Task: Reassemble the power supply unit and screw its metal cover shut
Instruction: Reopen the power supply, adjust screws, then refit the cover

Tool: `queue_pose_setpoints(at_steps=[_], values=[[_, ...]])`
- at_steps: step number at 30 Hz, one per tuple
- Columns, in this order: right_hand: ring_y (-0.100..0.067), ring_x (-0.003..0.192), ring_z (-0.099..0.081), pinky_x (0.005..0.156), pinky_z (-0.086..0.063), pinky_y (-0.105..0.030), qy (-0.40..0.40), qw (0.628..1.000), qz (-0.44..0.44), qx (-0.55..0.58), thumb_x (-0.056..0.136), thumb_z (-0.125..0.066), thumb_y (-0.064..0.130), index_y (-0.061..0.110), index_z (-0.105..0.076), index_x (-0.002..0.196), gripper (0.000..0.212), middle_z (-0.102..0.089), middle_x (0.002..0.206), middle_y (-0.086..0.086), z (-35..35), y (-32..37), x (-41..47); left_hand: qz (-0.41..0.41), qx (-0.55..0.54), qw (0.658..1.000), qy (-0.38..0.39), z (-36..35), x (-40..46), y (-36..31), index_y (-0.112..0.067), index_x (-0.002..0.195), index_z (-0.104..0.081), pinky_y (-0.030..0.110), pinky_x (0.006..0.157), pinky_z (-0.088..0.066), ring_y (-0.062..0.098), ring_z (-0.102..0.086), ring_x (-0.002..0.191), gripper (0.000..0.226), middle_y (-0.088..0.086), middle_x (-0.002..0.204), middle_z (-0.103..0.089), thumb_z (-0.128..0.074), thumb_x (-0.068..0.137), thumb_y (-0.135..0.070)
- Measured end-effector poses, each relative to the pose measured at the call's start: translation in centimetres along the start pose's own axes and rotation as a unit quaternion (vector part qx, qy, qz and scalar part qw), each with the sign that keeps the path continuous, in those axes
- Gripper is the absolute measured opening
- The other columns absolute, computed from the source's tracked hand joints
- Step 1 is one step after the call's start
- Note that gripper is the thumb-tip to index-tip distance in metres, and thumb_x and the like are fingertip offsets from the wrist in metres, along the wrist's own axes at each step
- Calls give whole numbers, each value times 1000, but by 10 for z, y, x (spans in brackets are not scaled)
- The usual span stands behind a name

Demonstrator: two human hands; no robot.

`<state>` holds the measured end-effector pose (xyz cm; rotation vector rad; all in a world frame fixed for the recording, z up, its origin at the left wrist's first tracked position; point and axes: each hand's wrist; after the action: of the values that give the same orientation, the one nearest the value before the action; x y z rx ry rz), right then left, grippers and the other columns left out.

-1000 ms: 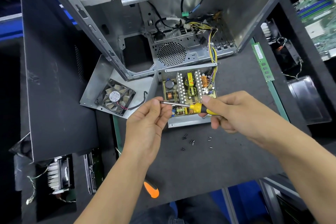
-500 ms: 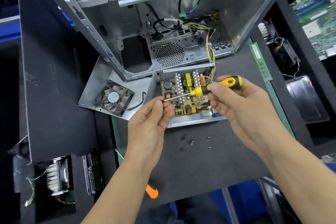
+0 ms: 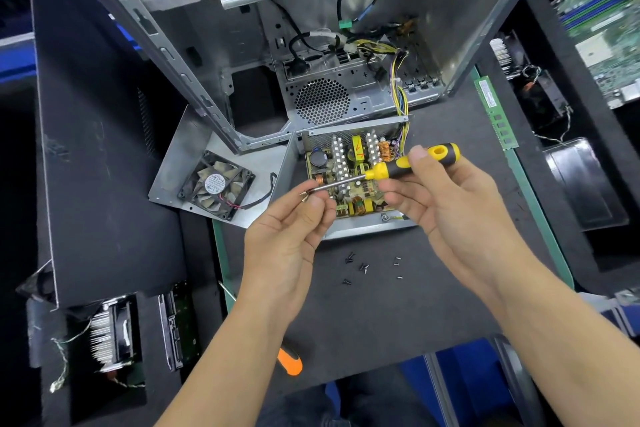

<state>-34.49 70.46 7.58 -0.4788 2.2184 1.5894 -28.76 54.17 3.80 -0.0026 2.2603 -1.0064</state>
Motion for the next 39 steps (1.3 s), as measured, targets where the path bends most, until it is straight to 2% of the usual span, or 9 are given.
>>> queue_pose_setpoints(at_steps=[6,12,16,21,24,26,28,35,39], values=[[-21,74,-70,67,-55,-26,-38,997,65,15,100,-58,25,16,-58,90,13,-72,88,-9,15,12,3,0,28,1000,-8,0,-2,-2,-9,86,-80,23,72,-57,19,-70,77,35,11,87,-72,-79,64,-36],[-19,61,-63,63,-52,-28,-135,960,221,-104,98,-51,23,20,-47,91,8,-70,73,0,48,30,12,-69,176,982,-24,-4,1,-3,-25,69,-72,19,54,-46,11,-56,60,20,-1,69,-63,-71,76,-45],[-19,57,-62,60,-51,-29,-189,932,259,-168,96,-47,20,22,-44,90,7,-68,70,2,60,27,16,-98,290,952,-16,-10,8,-2,-20,61,-55,17,51,-38,10,-42,55,43,-4,59,-47,-71,83,-53],[-17,66,-70,63,-52,-24,-200,918,255,-230,95,-50,18,24,-43,87,13,-67,87,-17,69,14,17,-213,526,819,87,-20,13,5,-19,67,-58,14,55,-35,4,-38,55,41,-16,56,-40,-58,84,-56],[-12,68,-71,66,-54,-23,-203,906,249,-274,94,-52,18,27,-45,87,15,-65,78,6,74,6,19,-295,653,676,170,-34,11,10,-31,97,-74,32,73,-54,9,-64,81,40,-18,86,-68,-49,87,-61],[-10,71,-72,67,-54,-20,-194,902,253,-292,94,-55,18,30,-46,88,16,-63,78,4,76,1,20,-330,729,565,200,-43,14,14,-34,118,-70,35,72,-55,18,-67,88,57,-10,93,-68,-45,83,-71],[-4,70,-70,65,-48,-11,-184,891,267,-317,92,-56,20,34,-45,88,19,-63,80,0,77,-3,23,-356,764,492,221,-46,19,20,-29,124,-68,33,67,-50,23,-66,84,63,-4,88,-66,-55,79,-73],[-9,73,-68,64,-42,-7,-157,881,265,-359,90,-56,32,43,-44,86,16,-62,78,10,82,-13,28,-366,796,432,214,-33,31,34,-19,103,-76,30,48,-45,26,-66,65,46,-2,75,-62,-79,74,-54],[-7,74,-68,63,-41,-5,-150,887,262,-350,90,-56,31,45,-44,85,19,-62,78,13,83,-12,28,-384,779,456,193,-32,34,39,-20,89,-76,29,45,-42,24,-63,59,35,-4,69,-60,-77,77,-52]])
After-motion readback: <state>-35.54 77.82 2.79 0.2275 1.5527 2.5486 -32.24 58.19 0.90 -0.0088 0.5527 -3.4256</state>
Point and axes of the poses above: each hand's wrist, its own x-axis towards the middle knuckle, its own z-axis out of the back of the hand, y = z × x
